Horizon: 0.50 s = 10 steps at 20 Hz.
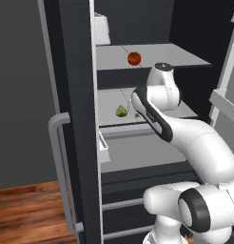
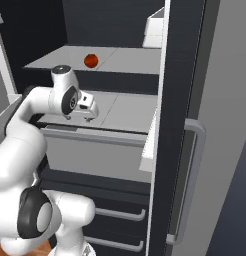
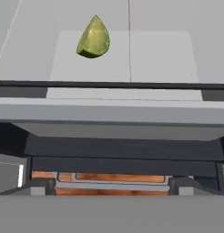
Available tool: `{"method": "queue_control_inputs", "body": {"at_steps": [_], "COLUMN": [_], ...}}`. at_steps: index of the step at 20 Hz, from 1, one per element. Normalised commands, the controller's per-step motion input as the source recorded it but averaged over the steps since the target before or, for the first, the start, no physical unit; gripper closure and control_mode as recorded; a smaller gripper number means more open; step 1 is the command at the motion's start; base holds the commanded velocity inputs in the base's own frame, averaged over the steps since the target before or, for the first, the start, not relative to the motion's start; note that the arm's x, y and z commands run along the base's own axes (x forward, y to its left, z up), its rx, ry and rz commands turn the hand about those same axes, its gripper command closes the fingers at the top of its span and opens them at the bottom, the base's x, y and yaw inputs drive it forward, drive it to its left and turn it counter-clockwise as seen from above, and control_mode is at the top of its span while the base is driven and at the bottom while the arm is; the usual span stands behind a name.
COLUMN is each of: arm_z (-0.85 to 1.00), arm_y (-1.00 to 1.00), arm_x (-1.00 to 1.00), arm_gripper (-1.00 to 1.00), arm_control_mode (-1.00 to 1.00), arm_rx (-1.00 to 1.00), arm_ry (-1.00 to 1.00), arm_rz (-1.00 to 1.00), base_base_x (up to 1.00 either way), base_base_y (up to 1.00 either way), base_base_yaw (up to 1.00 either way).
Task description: Place the cold items (tomato and lemon wedge) from the fridge in one tupperware on the dining counter. Place the warm items (hot dog and kebab skewer) in the stove area in another tupperware.
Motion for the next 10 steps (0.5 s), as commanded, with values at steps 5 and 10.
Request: {"method": "queue_control_inputs", "body": {"at_steps": [5,10], "arm_z": [-0.28,-0.33], "arm_y": [0.19,0.11], "arm_x": [0.60,0.59], "arm_gripper": [-1.00,-1.00], "arm_control_mode": [-1.00,-1.00], "arm_rx": [-0.01,0.00], "arm_ry": [-0.14,-0.05], "arm_rz": [0.00,0.00], "base_base_x": [0.00,0.00], "base_base_y": [0.00,0.00], "base_base_yaw": [0.00,0.00]}}
